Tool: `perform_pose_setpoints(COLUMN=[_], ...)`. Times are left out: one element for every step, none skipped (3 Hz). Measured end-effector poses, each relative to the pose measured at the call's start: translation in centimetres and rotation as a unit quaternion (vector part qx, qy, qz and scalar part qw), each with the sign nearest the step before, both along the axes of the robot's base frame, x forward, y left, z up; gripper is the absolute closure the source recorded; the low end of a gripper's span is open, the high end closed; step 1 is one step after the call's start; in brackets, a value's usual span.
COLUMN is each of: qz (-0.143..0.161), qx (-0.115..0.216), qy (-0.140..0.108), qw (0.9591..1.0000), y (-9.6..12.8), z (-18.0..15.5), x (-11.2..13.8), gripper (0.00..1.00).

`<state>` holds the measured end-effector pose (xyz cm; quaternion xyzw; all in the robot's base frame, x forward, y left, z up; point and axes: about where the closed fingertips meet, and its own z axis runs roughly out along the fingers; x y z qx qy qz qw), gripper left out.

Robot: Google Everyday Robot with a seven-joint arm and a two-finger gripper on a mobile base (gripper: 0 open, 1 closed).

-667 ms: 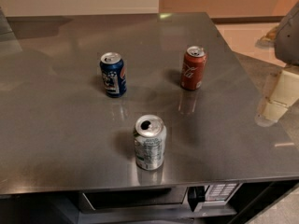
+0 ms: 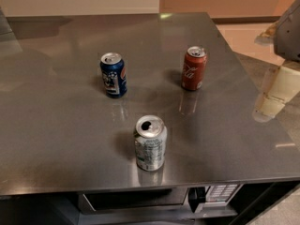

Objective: Pick pepsi can

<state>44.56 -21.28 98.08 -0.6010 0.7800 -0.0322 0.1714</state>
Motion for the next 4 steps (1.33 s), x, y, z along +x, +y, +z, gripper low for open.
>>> perform_pose_setpoints(qz=[0.002, 0.006, 0.014, 0.020], qx=[0.044, 0.085, 0.115, 0.131], qy=[-0.009, -0.014, -0.015, -0.016], qw=[0.9990, 0.9963, 0.9932, 0.9911], y=[1.9, 5.0, 8.8, 11.2], z=[0.3, 0.3, 0.0, -0.3], x=[2.4, 5.8, 9.4, 11.5], gripper=[0.00, 0.00, 0.00, 0.00])
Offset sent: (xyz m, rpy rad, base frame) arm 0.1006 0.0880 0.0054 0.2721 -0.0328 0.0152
